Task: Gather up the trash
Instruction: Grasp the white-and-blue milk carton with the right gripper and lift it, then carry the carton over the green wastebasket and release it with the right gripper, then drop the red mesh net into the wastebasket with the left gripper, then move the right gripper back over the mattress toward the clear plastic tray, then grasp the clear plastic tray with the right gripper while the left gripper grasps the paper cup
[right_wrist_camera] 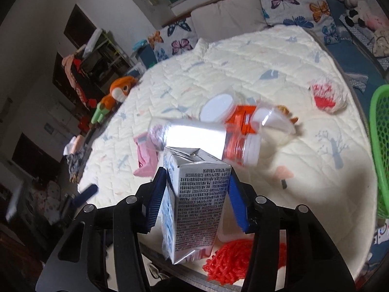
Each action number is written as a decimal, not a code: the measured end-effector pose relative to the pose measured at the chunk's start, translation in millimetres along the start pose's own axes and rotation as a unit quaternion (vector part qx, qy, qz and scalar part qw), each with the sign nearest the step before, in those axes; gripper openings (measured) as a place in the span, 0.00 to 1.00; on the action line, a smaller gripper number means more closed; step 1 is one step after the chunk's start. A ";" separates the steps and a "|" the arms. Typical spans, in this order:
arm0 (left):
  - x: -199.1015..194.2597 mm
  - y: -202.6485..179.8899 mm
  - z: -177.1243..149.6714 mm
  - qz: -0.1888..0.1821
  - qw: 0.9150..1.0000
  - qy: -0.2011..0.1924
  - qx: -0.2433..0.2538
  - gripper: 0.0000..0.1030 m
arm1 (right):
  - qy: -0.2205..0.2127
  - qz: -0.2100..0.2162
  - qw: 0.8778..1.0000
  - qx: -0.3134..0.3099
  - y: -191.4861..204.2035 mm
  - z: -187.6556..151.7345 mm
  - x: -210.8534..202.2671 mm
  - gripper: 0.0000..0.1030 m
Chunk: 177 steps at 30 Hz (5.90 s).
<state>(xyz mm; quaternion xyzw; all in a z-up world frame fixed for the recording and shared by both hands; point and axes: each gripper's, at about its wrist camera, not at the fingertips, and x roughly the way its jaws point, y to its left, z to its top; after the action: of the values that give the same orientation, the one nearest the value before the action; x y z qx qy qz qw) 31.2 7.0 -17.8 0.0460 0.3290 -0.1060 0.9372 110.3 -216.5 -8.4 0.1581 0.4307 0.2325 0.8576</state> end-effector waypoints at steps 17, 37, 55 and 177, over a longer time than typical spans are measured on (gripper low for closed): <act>23.2 -94.4 -11.3 -0.170 0.978 0.024 0.118 0.79 | -0.121 -0.046 0.991 0.026 -39.7 34.9 -99.5 0.49; 56.6 -123.9 -13.4 -0.213 0.967 0.074 0.123 0.33 | -0.160 -0.284 0.942 0.076 -163.3 -7.0 -149.3 0.49; 46.2 -161.2 35.1 -0.274 0.951 0.059 0.135 0.30 | -0.118 -0.335 0.928 0.115 -240.1 -21.8 -128.8 0.60; 77.6 25.7 20.7 -0.105 0.989 0.089 -0.062 0.59 | 0.036 -0.137 0.988 -0.065 1.7 -55.5 54.1 0.70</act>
<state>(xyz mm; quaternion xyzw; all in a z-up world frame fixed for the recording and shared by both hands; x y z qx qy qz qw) 108.7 15.7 -49.9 -0.0376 0.4196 -0.1783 0.8892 92.9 -182.1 -75.7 0.0327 0.4630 0.1458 0.8737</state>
